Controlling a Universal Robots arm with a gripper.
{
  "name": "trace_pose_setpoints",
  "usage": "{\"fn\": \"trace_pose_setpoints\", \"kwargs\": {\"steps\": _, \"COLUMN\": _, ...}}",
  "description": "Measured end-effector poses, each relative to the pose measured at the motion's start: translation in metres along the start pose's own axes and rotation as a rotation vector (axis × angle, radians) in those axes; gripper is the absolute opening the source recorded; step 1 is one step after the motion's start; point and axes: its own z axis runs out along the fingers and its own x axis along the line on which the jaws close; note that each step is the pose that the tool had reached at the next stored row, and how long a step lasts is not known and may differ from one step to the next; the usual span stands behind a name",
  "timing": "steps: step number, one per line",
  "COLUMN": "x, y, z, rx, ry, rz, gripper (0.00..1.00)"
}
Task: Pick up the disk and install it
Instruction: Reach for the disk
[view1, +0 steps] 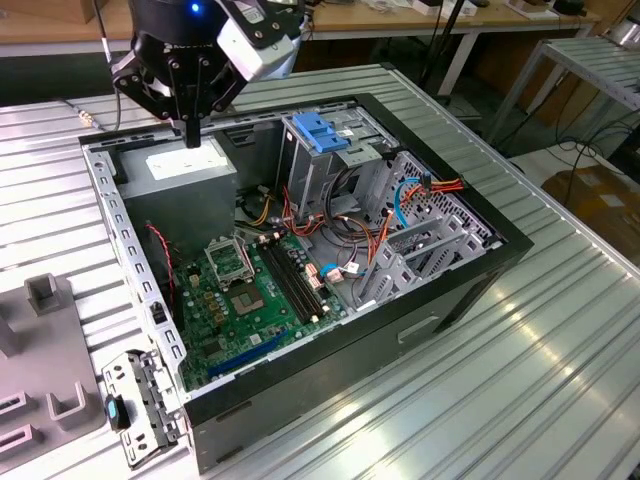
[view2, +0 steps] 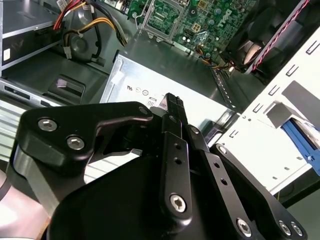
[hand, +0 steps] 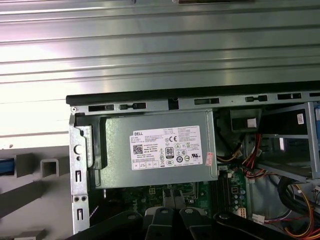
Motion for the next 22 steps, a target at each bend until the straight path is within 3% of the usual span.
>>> {"fn": "trace_pose_setpoints", "kwargs": {"steps": 22, "x": 0.0099, "y": -0.0008, "z": -0.0001, "rx": 0.0000, "ry": 0.0000, "rz": 0.000, "gripper": 0.11}}
